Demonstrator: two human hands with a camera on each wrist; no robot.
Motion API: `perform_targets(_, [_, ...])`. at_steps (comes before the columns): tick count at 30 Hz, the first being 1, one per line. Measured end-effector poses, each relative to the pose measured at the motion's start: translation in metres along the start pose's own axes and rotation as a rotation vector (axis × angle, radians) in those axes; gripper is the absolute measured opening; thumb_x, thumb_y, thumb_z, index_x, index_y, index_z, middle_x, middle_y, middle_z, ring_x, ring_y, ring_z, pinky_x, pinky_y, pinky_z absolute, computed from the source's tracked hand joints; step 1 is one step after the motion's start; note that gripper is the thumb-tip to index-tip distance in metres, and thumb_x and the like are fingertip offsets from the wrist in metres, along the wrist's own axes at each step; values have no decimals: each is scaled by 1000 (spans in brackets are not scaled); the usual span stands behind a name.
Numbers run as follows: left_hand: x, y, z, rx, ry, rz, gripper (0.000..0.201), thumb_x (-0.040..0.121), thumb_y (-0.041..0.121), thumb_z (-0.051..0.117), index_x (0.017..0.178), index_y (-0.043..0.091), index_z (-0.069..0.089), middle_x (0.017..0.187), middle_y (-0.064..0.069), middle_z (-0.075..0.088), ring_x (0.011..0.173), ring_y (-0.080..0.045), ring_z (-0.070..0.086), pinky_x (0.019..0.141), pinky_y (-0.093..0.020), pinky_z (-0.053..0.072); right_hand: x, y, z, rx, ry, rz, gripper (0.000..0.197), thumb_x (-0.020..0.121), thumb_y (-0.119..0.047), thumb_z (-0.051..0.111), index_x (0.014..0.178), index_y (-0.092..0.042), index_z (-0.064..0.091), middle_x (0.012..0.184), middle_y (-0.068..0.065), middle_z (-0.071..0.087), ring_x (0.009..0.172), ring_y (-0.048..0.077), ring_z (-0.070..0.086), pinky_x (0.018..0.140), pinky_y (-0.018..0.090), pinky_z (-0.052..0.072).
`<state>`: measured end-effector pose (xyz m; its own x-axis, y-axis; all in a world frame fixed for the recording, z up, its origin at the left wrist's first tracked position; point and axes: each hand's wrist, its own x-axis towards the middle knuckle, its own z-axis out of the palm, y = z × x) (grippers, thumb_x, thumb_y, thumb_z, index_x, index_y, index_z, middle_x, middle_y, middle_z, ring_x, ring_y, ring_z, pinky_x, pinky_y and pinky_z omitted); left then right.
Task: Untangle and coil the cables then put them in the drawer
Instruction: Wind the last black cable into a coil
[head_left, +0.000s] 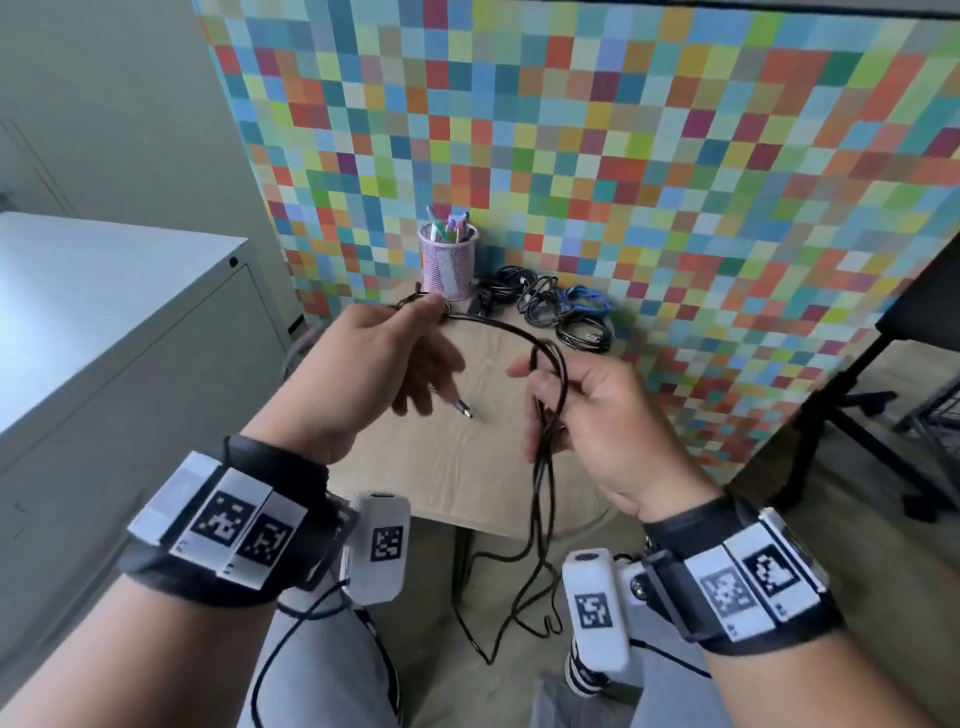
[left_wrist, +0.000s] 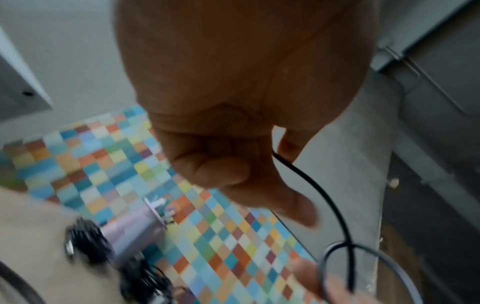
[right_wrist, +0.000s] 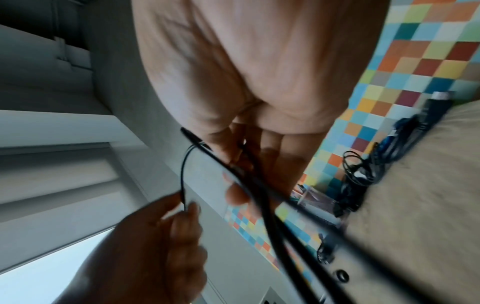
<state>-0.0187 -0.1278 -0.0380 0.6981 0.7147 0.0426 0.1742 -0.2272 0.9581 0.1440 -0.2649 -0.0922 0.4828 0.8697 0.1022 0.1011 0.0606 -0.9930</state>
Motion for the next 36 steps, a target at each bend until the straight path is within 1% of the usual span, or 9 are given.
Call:
perform_targets(4, [-11, 3, -10, 373, 95, 109, 60, 102, 50, 54, 58, 12, 68, 47, 1, 56, 41, -13, 41, 47, -26, 34, 7, -8, -1, -121, 71, -116, 30, 108, -13, 47, 96, -26, 72, 62, -5, 52, 42, 24, 51, 50, 58, 51])
perform_targets(7, [-16, 15, -9, 348, 235, 357, 37, 95, 58, 61, 77, 27, 69, 63, 19, 63, 57, 1, 55, 58, -21, 44, 8, -15, 1, -218, 116, -173, 21, 104, -22, 49, 98, -28, 68, 59, -11, 55, 39, 21, 51, 45, 45, 48])
perform_targets(10, [-17, 21, 5, 259, -17, 317, 50, 85, 75, 56, 98, 29, 70, 91, 9, 74, 88, -14, 70, 82, -45, 58, 9, -22, 9, -293, 175, -256, 12, 104, -20, 55, 102, -30, 60, 71, -6, 62, 46, 17, 53, 49, 35, 46])
perform_targets(16, [-8, 12, 32, 264, 57, 359, 29, 103, 32, 59, 82, 12, 63, 62, 3, 49, 57, -15, 42, 57, -37, 39, 9, -26, 16, -260, 177, -318, 20, 101, -22, 61, 87, -27, 48, 73, 1, 63, 53, 24, 65, 45, 40, 53])
perform_targets(24, [18, -27, -10, 64, 257, 44, 36, 105, 29, 55, 77, 15, 73, 59, 1, 46, 55, -17, 43, 57, -35, 39, 22, -9, -44, -565, 362, -84, 29, 105, -32, 53, 84, -19, 68, 84, -9, 74, 81, 16, 72, 77, 53, 61])
perform_targets(26, [19, -31, -15, 117, 276, 48, 36, 103, 35, 57, 77, 17, 75, 60, -3, 40, 56, -21, 37, 57, -36, 36, 20, -9, -48, -660, 277, -76, 6, 101, -22, 62, 103, -25, 67, 104, -13, 72, 97, 9, 69, 93, 44, 58])
perform_targets(28, [16, -24, -10, 201, 214, 100, 37, 103, 38, 56, 78, 19, 74, 56, 1, 37, 53, -19, 34, 53, -30, 30, 18, -13, -39, -705, 124, -158, 40, 95, -16, 71, 130, -32, 59, 122, -12, 66, 113, 6, 63, 104, 35, 51])
perform_targets(33, [10, -1, 12, 352, 117, 257, 35, 104, 33, 56, 76, 19, 72, 47, 10, 35, 44, -8, 29, 44, -23, 24, 21, -40, 3, -763, -51, -321, 17, 95, -37, 72, 111, -31, 74, 74, -11, 67, 70, 6, 61, 68, 32, 51])
perform_targets(36, [14, -7, 2, 186, 161, 209, 37, 101, 38, 57, 75, 16, 73, 52, 11, 40, 50, -14, 35, 54, -31, 31, 29, -48, -5, -673, 34, -375, 19, 103, -24, 62, 98, -21, 80, 83, -10, 75, 75, 5, 66, 73, 31, 54])
